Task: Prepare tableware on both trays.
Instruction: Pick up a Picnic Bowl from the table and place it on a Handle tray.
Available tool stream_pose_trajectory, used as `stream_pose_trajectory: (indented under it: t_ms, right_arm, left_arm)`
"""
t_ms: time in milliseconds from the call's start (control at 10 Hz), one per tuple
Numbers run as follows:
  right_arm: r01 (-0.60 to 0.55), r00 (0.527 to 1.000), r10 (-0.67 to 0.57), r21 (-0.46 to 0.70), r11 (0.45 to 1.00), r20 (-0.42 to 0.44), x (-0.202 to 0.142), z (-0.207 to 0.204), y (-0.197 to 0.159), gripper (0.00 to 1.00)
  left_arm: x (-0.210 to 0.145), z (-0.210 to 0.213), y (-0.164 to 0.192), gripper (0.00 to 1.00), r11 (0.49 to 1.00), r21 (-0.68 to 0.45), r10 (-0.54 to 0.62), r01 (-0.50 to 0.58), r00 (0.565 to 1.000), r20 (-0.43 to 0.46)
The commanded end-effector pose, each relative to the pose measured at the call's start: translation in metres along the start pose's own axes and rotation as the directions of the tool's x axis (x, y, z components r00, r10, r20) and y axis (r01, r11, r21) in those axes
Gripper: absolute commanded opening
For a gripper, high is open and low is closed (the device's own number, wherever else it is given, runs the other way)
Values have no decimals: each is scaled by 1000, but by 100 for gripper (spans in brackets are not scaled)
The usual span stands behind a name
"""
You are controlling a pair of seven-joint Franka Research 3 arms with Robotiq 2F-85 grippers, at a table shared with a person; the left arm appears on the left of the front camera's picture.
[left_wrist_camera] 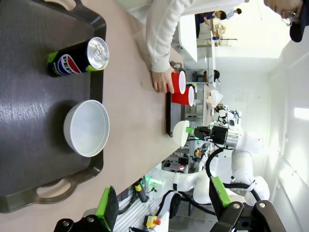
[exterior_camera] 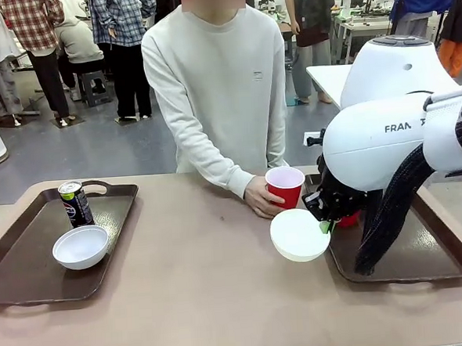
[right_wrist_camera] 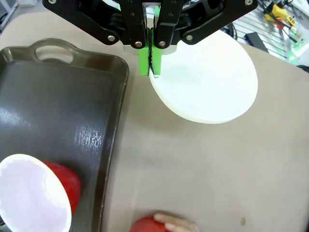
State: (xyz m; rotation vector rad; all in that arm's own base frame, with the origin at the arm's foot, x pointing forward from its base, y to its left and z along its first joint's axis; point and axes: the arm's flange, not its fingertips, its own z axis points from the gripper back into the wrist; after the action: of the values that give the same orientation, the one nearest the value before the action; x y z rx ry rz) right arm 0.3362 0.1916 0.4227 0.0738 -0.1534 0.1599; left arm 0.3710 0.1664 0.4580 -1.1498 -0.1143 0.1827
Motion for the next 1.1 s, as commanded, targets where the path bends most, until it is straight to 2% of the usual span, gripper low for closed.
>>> stream_pose_trajectory:
  t_ms: [0,100,200,400,1000]
  right_arm:
    - [-64,994,50,-154,986,-93,-54,1,-10,3]
    - [-119,993,118,-130,984,-14,-103,15,-26,3]
    - [-97,994,102,-81,992,50,-130,26,-34,3]
    - [-40,996,45,-69,997,76,-124,31,-44,3]
    - [-2,1000,4,-49,999,25,-111,28,-51,3]
  left_arm:
    - [-1,2,-1,100,1000,-7,-6,6,1000,0]
    - [-1,2,-1,100,1000,-7,-6,6,1000,0]
    - [-1,2,-1,100,1000,-7,-6,6,1000,0]
    - [-1,2,-1,100,1000,-7,-6,6,1000,0]
    - [-1,2,-1,100,1000,-7,-6,6,1000,0]
